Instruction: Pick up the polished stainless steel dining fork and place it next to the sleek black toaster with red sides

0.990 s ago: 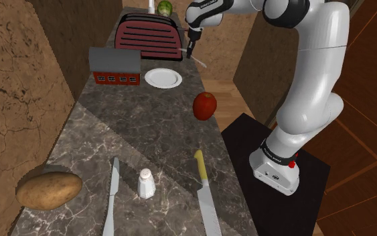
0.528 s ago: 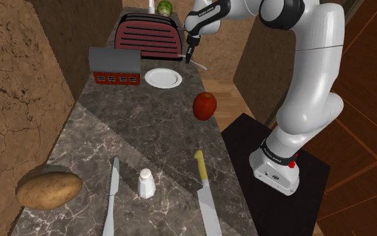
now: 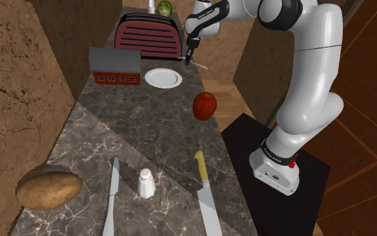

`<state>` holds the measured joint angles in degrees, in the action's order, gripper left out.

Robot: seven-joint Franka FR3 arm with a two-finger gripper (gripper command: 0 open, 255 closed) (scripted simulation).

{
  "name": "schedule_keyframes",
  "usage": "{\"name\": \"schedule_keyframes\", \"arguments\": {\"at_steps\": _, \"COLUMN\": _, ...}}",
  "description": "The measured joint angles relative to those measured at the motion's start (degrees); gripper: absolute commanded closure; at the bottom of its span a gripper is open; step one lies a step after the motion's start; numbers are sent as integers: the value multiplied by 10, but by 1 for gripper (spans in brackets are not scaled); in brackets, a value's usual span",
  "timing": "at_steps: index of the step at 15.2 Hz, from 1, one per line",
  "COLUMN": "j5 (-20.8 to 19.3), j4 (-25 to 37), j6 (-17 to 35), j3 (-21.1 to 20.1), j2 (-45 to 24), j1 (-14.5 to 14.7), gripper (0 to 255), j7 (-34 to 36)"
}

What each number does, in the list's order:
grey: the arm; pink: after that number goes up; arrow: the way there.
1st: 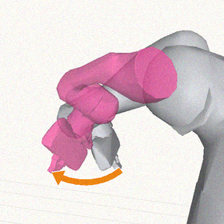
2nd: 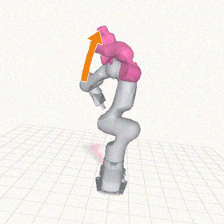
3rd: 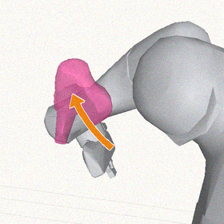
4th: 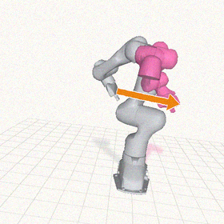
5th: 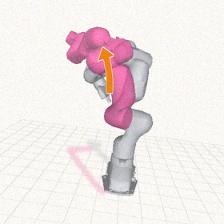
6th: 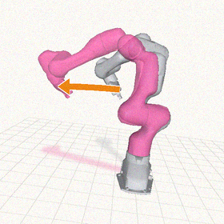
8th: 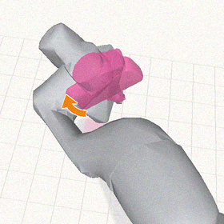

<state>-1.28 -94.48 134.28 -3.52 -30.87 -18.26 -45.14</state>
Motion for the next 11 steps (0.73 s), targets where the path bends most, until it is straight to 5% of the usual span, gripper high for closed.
{"name": "schedule_keyframes", "arguments": {"at_steps": 1, "j5": 0, "j4": 0, "j6": 0, "j3": 0, "j2": 0, "j1": 0, "gripper": 0, "j7": 0}}
{"name": "schedule_keyframes", "arguments": {"at_steps": 11, "j5": 2, "j4": 1, "j6": -38, "j3": -1, "j2": 34, "j1": -2, "gripper": 0, "j7": -1}}
